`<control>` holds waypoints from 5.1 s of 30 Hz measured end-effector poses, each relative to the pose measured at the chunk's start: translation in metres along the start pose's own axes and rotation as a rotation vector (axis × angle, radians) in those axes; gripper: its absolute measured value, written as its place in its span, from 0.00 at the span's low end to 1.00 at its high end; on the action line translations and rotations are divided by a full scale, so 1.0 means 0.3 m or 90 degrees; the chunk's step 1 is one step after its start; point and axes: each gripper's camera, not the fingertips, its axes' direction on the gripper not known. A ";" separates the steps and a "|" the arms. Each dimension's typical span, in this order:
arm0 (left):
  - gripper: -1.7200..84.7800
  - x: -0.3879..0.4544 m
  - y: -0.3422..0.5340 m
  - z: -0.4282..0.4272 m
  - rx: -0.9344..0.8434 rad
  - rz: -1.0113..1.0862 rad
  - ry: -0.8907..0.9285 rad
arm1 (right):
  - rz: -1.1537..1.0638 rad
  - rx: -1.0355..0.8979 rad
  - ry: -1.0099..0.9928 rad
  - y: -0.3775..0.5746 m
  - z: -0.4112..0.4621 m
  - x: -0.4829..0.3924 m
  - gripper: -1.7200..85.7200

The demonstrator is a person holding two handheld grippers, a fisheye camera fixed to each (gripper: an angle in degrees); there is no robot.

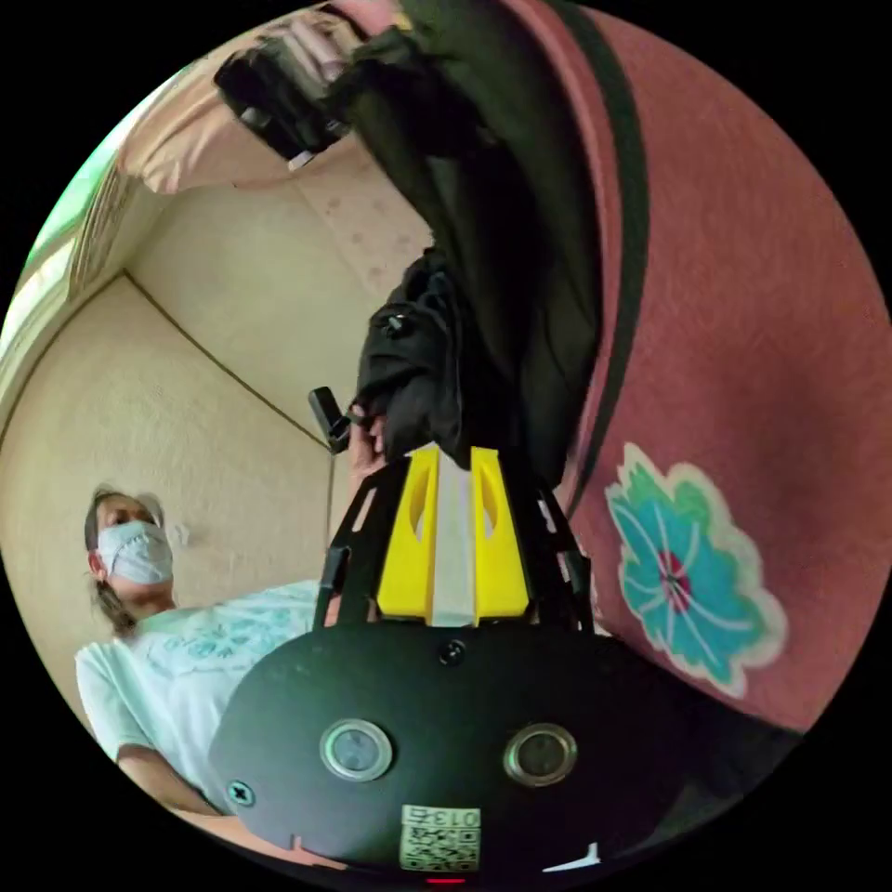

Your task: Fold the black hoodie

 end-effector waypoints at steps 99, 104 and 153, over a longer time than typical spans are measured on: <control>0.18 0.124 0.171 0.440 0.036 -0.201 0.133 | -0.310 -0.143 0.546 -0.661 0.759 -0.287 0.02; 0.20 0.314 0.053 0.612 0.050 -0.268 0.079 | -0.413 0.045 0.686 -0.594 0.233 -0.546 0.04; 0.16 0.587 0.109 0.918 0.129 0.060 -0.088 | -0.277 0.054 0.480 -0.420 -0.405 -0.081 0.17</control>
